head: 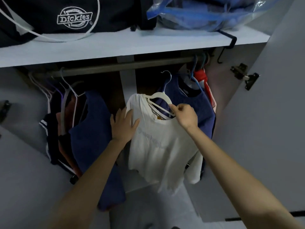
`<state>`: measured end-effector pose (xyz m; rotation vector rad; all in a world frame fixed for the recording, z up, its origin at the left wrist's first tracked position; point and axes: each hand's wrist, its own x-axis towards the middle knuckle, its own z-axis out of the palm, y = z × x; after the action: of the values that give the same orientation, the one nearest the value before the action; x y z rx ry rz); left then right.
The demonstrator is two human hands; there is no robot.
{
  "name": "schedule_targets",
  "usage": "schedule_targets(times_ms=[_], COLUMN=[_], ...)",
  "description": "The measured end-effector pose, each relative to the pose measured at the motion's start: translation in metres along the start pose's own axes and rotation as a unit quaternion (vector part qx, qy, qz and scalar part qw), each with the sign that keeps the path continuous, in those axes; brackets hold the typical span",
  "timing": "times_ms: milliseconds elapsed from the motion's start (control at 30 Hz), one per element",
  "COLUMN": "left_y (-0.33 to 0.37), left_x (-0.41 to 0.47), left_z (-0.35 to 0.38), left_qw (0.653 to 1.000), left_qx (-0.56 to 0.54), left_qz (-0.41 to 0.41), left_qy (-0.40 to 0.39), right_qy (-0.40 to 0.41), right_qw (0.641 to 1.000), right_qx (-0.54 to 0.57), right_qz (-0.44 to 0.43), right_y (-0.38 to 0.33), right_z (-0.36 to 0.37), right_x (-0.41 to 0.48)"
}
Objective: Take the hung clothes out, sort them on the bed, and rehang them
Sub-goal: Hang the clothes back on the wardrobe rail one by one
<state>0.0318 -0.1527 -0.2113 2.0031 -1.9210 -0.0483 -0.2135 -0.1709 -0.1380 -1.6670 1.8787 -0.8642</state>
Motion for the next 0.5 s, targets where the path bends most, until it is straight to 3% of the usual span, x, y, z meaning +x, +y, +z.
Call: schedule_targets(times_ms=[267,500], left_y=[-0.01,-0.004], left_x=[0.041,0.065], left_z=[0.01,0.021], left_qw=[0.999,0.998], left_qx=[-0.023,-0.052], left_qz=[0.011,0.031], left_qy=[-0.021,0.007], right_qy=[0.045,0.051], right_qw=[0.999,0.999], right_qx=[0.002,-0.001], right_qz=[0.006,0.005], right_y=[-0.026,-0.025], right_z=[0.014,0.024], right_x=[0.067,0.112])
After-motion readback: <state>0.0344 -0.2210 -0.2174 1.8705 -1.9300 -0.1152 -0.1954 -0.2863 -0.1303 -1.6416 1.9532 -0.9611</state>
